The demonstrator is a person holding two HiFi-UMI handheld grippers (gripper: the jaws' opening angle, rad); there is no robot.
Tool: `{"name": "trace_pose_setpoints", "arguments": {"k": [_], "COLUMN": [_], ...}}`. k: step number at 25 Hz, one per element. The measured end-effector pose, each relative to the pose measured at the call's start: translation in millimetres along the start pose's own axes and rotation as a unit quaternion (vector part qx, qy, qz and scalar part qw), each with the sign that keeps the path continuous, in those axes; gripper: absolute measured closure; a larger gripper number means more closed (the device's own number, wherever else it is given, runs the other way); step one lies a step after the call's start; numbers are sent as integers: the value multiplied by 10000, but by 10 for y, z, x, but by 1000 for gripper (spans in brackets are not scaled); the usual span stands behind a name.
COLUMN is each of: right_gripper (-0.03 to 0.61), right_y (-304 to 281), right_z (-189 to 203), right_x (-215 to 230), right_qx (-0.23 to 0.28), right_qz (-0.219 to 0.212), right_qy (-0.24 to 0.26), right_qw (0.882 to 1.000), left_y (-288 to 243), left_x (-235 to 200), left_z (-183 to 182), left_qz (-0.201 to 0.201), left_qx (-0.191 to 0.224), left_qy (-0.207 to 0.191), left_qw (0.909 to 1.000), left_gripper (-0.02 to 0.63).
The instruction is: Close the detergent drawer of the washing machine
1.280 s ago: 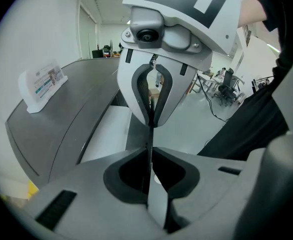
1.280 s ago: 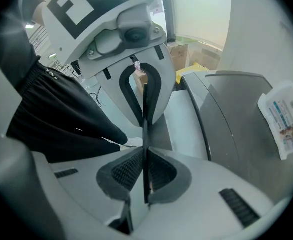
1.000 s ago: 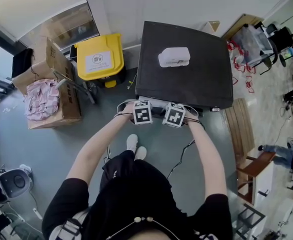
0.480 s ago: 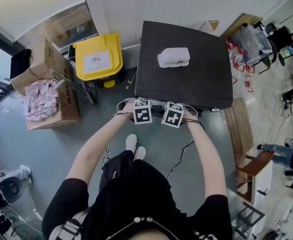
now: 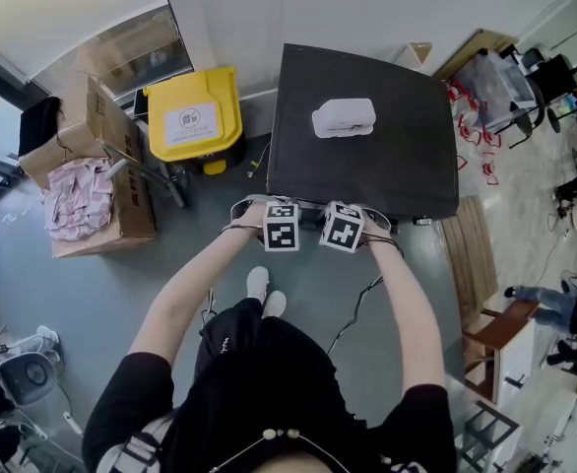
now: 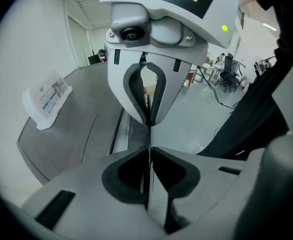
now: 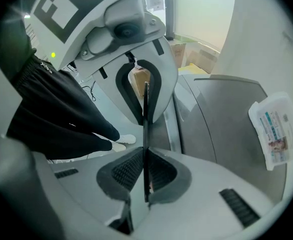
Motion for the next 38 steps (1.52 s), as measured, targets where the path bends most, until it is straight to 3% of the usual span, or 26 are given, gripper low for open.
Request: {"name": "trace_pose_setpoints", "arguments": {"k": [9, 23, 29, 34, 38], "right_gripper": [543, 538, 531, 514, 509], "right_y": [8, 36, 24, 9, 13], "right_z": [4, -16, 9, 65, 83], "right_x": [69, 207, 161, 90, 67], "right_qx": [51, 162, 356, 641, 721], "right_qz": [67, 473, 1004, 1690, 1922], "right_qy": [-18, -75, -124, -181, -194], "right_qw": [10000, 9987, 9942, 9834, 9785], "left_y": [24, 37, 61, 36, 35], "left_x": [-32, -142, -138, -108, -97], "left_z": [-4, -10, 17, 25, 10], "left_qz": [-152, -831, -1012, -1311, -1493], "left_qx": [-71, -66, 2, 63, 100], "left_qy": [-455, -583, -653, -711, -684], "left_qw": [9988, 9948, 9927, 9888, 9864], "left_gripper": [574, 565, 561, 557, 555]}}
Point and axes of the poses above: the fingertips, and each gripper's own axes: y backward along the fingers, x to its right, z out of its underside, the point moved 7 cm from there along y, backward along the fingers, and after that the axes turned 14 degrees about x, right-handed, at the moved point
